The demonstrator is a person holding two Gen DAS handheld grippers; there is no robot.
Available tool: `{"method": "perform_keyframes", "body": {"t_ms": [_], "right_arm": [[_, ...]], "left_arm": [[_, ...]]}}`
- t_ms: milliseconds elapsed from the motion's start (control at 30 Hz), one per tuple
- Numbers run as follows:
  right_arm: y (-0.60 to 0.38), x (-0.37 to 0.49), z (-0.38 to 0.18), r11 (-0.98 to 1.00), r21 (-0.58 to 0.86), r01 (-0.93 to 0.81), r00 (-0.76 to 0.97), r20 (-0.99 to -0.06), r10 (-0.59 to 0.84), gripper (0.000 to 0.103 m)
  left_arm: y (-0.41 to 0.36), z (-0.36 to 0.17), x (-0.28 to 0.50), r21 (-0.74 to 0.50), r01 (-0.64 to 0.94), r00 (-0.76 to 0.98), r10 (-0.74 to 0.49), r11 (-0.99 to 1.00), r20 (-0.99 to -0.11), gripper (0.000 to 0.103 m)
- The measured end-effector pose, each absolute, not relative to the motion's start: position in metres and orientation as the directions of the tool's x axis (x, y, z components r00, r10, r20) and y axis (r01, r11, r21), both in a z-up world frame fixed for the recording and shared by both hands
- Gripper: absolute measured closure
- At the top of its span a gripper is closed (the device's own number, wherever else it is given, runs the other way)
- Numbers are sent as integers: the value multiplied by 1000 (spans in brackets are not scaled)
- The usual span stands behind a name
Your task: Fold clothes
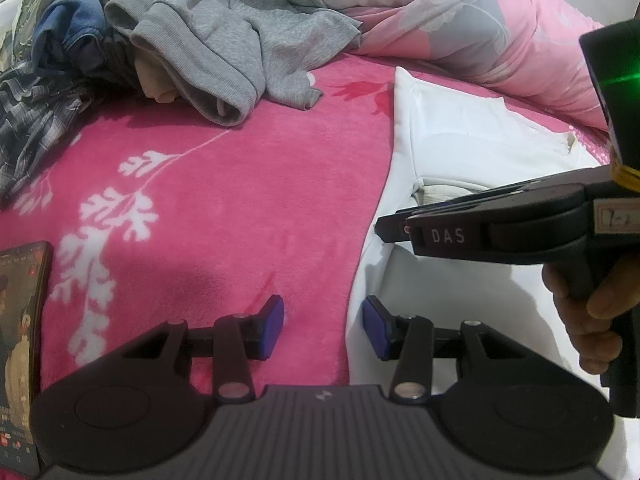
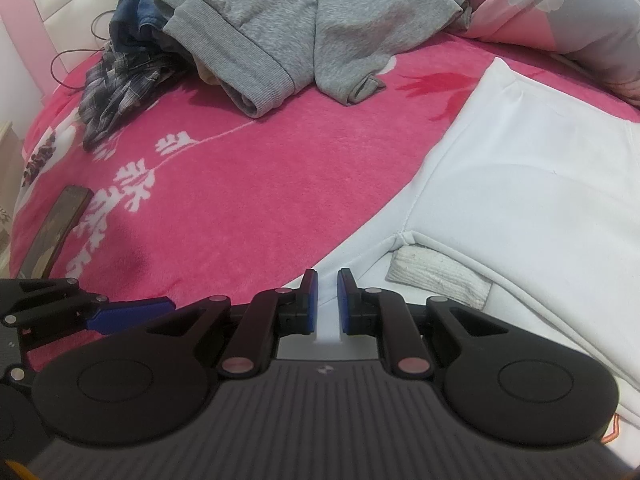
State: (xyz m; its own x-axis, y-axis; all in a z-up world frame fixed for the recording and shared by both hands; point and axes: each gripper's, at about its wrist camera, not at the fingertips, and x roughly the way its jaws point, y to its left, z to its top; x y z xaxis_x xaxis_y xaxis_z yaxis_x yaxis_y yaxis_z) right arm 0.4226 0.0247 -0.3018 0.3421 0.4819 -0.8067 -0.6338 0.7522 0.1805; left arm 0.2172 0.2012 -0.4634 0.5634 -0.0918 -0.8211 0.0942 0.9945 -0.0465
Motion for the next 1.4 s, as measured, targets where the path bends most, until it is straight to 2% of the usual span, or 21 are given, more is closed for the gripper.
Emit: {"method": "perform_keyframes", "body": {"t_ms": [300, 400, 500, 733, 1133, 1267, 1400], "right_arm": [[23, 420, -302, 750, 180, -637, 355, -795, 492, 93], [25, 420, -297, 746, 164, -646, 360, -796, 487, 90], [19, 419, -291, 751, 178, -636, 378, -777, 504, 83], [-31, 409, -268, 801, 189, -568, 464, -730, 501, 83], [-183, 453, -256, 942, 14, -336, 658, -712, 246, 83], [-234, 475, -269, 969, -20, -246, 671, -725, 155, 85], [-280, 482, -288, 985, -51, -166, 663, -745, 74, 85]], "left_arm": [[197, -463, 214, -16, 97, 573, -69, 995, -817, 57], [198, -458, 214, -11, 71, 574, -50, 997, -817, 54], [197, -450, 213, 32, 49, 591, -3, 998, -807, 54], [179, -423, 225, 133, 52, 659, 66, 990, -749, 54], [66, -436, 307, 147, 196, 711, -37, 969, -702, 55], [42, -455, 328, 149, 227, 691, -52, 962, -721, 58], [31, -479, 338, 188, 228, 648, -5, 955, -762, 60]]}}
